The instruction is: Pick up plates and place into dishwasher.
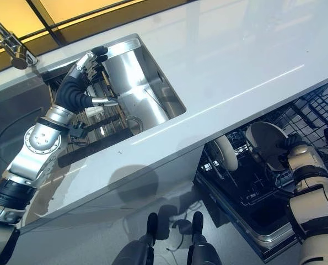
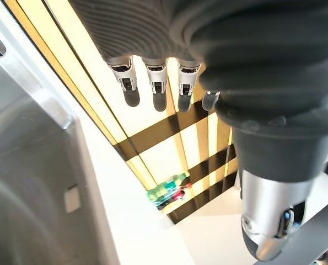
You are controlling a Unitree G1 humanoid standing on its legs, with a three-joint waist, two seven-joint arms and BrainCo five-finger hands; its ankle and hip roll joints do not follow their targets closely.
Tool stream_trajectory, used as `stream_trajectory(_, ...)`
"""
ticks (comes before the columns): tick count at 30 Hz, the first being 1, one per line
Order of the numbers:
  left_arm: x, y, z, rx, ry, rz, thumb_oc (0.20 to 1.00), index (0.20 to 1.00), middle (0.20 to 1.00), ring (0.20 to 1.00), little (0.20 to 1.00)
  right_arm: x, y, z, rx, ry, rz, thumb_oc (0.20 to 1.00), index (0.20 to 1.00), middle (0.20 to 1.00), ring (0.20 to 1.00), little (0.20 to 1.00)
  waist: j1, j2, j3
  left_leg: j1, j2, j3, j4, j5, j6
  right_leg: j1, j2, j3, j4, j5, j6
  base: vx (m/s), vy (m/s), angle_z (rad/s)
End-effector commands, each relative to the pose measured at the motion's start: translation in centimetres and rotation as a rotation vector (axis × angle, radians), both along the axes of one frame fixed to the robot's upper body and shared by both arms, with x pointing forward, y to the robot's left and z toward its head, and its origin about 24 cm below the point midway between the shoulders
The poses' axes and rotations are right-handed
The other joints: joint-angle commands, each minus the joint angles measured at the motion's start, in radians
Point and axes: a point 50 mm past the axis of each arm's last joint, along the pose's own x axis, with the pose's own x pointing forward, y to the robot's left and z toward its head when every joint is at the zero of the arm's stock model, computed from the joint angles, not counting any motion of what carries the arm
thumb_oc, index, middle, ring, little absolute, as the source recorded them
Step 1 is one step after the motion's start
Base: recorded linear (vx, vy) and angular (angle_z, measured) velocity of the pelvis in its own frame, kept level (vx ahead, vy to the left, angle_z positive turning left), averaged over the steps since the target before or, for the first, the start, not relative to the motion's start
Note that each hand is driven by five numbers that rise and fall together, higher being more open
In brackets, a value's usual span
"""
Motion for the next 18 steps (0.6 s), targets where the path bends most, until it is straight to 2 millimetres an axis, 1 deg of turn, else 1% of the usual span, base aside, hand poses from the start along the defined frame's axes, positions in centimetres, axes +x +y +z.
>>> stream_trajectory(1, -0.9, -1.6, 1.6, -0.004, -0.092, -0.098, 1.0, 1.0, 1.0, 1.0, 1.0, 2.0, 4.2, -1.7, 0.111, -0.026, 0.177, 1.0, 1.0, 1.0, 1.0, 1.0, 0.019, -0.042, -0.039, -0.044, -0.071, 0.069, 0.094, -0.111, 0.047, -0.009, -0.051, 0.004, 0.03, -0.055, 0.056, 0.04, 0.058, -0.01)
stream_trajectory(5, -1.0, -1.2, 0.7, -0.016, -0.075, -0.087, 1.0, 1.0, 1.0, 1.0, 1.0, 2.0, 4.0, -0.2, 0.082, -0.231, 0.121, 1.0, 1.0, 1.0, 1.0, 1.0, -0.004, -0.053, -0.066, -0.006, -0.069, 0.078, 0.075, -0.12, 0.052, 0.009, -0.047, 0.032, 0.024, -0.052, 0.065, 0.05, 0.067, -0.02)
stream_trajectory(7, -1.1, -1.0, 0.3, -0.024, -0.07, -0.08, 1.0, 1.0, 1.0, 1.0, 1.0, 2.0, 4.1, 0.9, 0.068, -0.341, 0.099, 1.0, 1.0, 1.0, 1.0, 1.0, -0.016, -0.058, -0.075, 0.006, -0.068, 0.082, 0.066, -0.123, 0.053, 0.012, -0.045, 0.042, 0.024, -0.052, 0.068, 0.04, 0.045, -0.1)
stream_trajectory(9, -1.2, -0.7, 0.0, -0.036, -0.062, -0.072, 1.0, 1.0, 1.0, 1.0, 1.0, 1.7, 4.0, 1.6, 0.064, -0.431, 0.071, 1.0, 1.0, 1.0, 1.0, 1.0, -0.029, -0.063, -0.085, 0.018, -0.066, 0.087, 0.053, -0.125, 0.055, 0.013, -0.04, 0.052, 0.024, -0.052, 0.069, 0.04, 0.026, -0.14)
stream_trajectory(14, -1.3, -0.2, -1.3, -0.038, -0.029, -0.058, 1.0, 1.0, 1.0, 1.0, 1.0, 0.1, 3.2, 2.2, 0.039, -0.595, -0.006, 1.0, 1.0, 1.0, 1.0, 1.0, -0.056, -0.074, -0.115, 0.043, -0.061, 0.1, 0.032, -0.132, 0.058, 0.018, -0.03, 0.072, 0.022, -0.054, 0.073, 0.05, 0.009, -0.05)
stream_trajectory(16, -1.4, -0.1, -1.7, -0.04, -0.016, -0.051, 1.0, 1.0, 1.0, 1.0, 1.0, -0.4, 3.3, 2.6, 0.01, -0.666, 0.005, 1.0, 1.0, 1.0, 1.0, 1.0, -0.066, -0.076, -0.125, 0.049, -0.059, 0.106, 0.035, -0.137, 0.06, 0.02, -0.027, 0.08, 0.025, -0.057, 0.072, 0.07, 0.001, -0.11)
stream_trajectory(18, -1.3, 0.0, -2.1, -0.046, -0.004, -0.044, 1.0, 1.0, 1.0, 1.0, 1.0, -0.8, 3.6, 2.5, 0.031, -0.702, 0.038, 1.0, 1.0, 1.0, 1.0, 1.0, -0.077, -0.078, -0.134, 0.051, -0.057, 0.112, 0.046, -0.144, 0.063, 0.022, -0.024, 0.088, 0.035, -0.064, 0.071, 0.08, 0.003, -0.2)
